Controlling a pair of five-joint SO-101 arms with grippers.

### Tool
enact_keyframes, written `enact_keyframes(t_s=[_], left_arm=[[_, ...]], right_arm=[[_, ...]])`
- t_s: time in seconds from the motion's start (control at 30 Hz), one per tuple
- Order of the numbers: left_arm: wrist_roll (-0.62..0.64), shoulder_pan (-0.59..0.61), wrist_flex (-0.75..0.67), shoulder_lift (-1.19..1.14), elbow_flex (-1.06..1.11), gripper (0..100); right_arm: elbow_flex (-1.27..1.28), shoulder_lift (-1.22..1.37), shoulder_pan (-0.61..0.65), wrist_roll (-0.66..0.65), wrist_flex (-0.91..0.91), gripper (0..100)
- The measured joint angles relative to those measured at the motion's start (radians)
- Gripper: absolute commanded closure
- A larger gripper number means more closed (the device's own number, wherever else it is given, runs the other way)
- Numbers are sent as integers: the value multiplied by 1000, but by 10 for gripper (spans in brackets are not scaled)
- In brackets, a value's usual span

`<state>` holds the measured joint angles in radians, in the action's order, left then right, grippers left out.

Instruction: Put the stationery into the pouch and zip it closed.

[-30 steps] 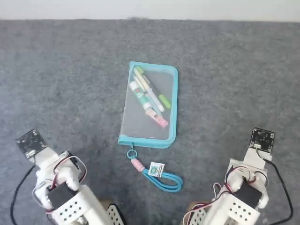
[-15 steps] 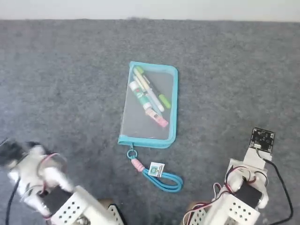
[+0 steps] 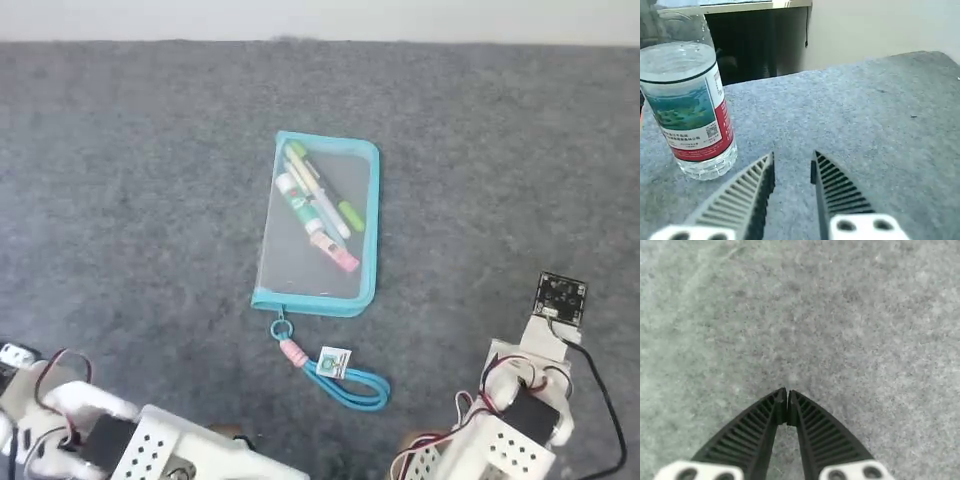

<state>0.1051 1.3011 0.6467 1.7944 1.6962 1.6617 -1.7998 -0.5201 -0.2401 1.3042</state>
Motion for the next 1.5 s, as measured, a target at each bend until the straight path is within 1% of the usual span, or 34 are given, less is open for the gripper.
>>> enact_keyframes(t_s=[0.1,0.4,0.53,0.6,0.63,0.7,0.83,0.97,1.1,1.23,1.5], left_arm=[[0,2,5,0,0,888],[-52,2,106,0,0,888],[-54,2,163,0,0,888],[-54,-3,219,0,0,888],[-49,-25,249,0,0,888],[-54,-110,298,2,0,888],[-64,-358,327,2,0,888],[-64,-571,347,2,0,888],[-64,-715,445,2,0,888],[-64,-778,494,2,0,888],[-64,-793,497,2,0,888]], right_arm=[[0,0,0,0,0,992],[0,0,0,0,0,992],[0,0,0,0,0,992],[0,0,0,0,0,992],[0,0,0,0,0,992],[0,0,0,0,0,992],[0,0,0,0,0,992],[0,0,0,0,0,992],[0,0,0,0,0,992],[0,0,0,0,0,992],[0,0,0,0,0,992]])
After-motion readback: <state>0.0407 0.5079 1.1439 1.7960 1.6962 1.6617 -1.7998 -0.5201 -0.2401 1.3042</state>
